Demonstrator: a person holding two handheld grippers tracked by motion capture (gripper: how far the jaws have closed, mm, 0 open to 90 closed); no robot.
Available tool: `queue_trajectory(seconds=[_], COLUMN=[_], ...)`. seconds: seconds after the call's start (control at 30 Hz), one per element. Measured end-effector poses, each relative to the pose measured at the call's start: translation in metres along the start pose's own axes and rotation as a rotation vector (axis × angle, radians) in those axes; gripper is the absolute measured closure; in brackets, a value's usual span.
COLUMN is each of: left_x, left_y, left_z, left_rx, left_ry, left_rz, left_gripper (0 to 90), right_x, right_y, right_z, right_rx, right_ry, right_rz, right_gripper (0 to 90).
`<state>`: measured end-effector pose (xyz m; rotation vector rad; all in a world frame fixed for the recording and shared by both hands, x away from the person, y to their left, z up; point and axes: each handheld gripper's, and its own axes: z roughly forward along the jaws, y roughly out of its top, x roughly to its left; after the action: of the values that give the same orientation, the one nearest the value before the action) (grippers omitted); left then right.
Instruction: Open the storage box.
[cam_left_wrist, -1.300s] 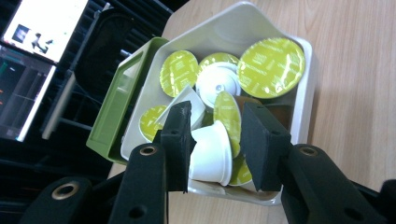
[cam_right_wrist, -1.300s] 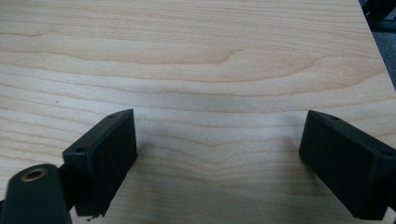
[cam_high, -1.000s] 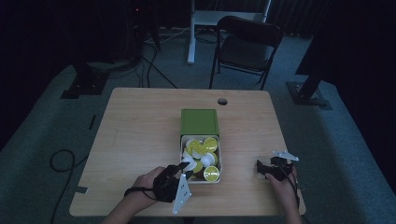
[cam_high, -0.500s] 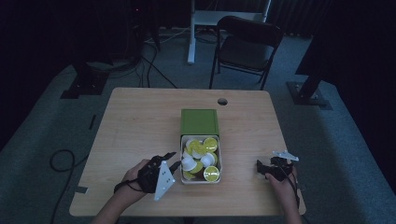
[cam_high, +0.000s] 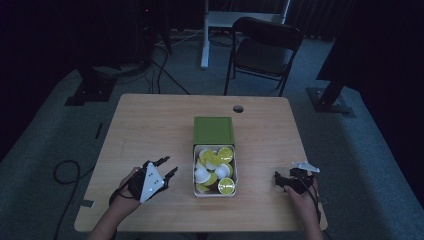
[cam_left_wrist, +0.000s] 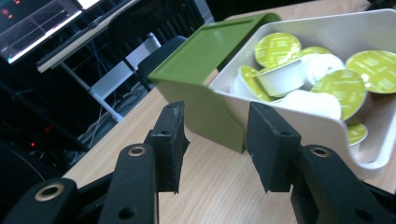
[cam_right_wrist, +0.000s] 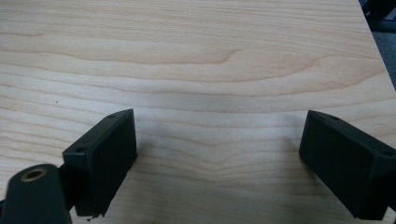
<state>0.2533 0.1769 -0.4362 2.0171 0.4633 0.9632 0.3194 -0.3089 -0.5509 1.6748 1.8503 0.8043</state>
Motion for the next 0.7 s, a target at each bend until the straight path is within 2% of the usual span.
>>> queue_trajectory(seconds=[0.03, 0.13, 0.3, 0.5, 0.6, 0.7], left_x=[0.002, 0.008, 0.012, 0.019, 0.022, 0.025], left_y=[-0.003, -0.013, -0.028, -0.048, -0.058, -0.065], left_z=[0.000, 0.000, 0.001, 0.001, -0.002, -0.005], left_rx=[0.000, 0.006, 0.022, 0.070, 0.095, 0.101], left_ry=[-0.006, -0.009, -0.005, -0.017, -0.002, -0.010], left_rz=[-0.020, -0.059, -0.101, -0.161, -0.182, -0.222], left_gripper=[53.5, 51.6, 46.4, 40.8, 39.4, 37.4], right_x=[0.000, 0.000, 0.000, 0.000, 0.000, 0.000], right_y=[0.000, 0.000, 0.000, 0.000, 0.000, 0.000], right_z=[0.000, 0.000, 0.000, 0.000, 0.000, 0.000], right_rx=[0.000, 0.000, 0.000, 0.000, 0.000, 0.000], right_ry=[0.000, 0.000, 0.000, 0.000, 0.000, 0.000], right_rz=[0.000, 0.000, 0.000, 0.000, 0.000, 0.001], right_gripper=[10.5, 10.6, 10.6, 10.6, 10.6, 10.5])
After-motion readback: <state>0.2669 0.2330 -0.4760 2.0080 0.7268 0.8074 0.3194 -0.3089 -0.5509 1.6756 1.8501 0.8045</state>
